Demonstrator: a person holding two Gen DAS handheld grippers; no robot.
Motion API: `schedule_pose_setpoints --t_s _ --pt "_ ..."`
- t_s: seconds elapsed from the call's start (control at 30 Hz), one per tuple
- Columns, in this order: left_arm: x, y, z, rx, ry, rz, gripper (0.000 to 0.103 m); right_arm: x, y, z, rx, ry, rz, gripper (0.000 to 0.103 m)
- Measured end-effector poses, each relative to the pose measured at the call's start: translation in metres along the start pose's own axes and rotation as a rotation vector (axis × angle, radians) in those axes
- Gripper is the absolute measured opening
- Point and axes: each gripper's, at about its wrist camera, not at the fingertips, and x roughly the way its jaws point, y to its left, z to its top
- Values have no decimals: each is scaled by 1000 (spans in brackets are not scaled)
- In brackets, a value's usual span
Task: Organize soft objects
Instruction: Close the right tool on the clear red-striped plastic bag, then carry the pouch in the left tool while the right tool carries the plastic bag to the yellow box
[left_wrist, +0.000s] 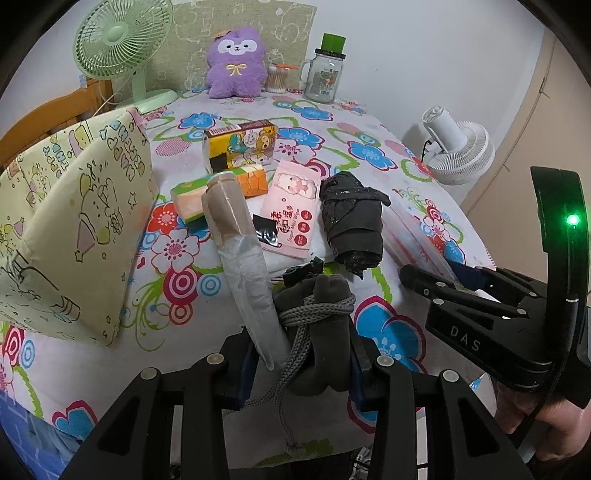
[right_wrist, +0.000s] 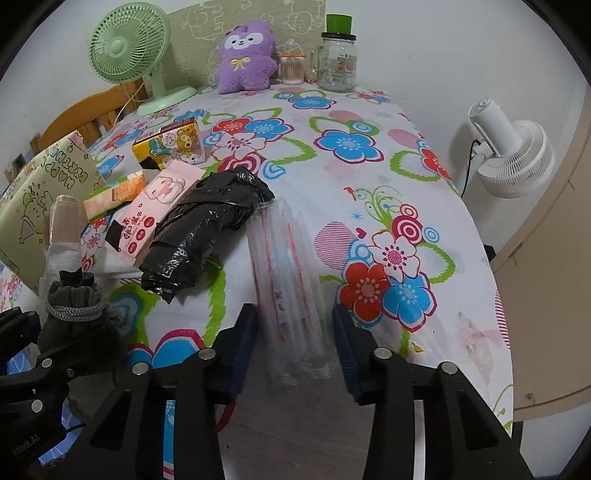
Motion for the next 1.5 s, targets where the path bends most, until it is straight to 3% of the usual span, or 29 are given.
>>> schedule_pose_setpoints --t_s 0.4,1.5 --pt "-12 -3 0 13 -29 8 40 -11 1 0 7 -19 23 37" --pt "-58 -7 7 36 -156 48 40 -74 4 4 16 -156 0 37"
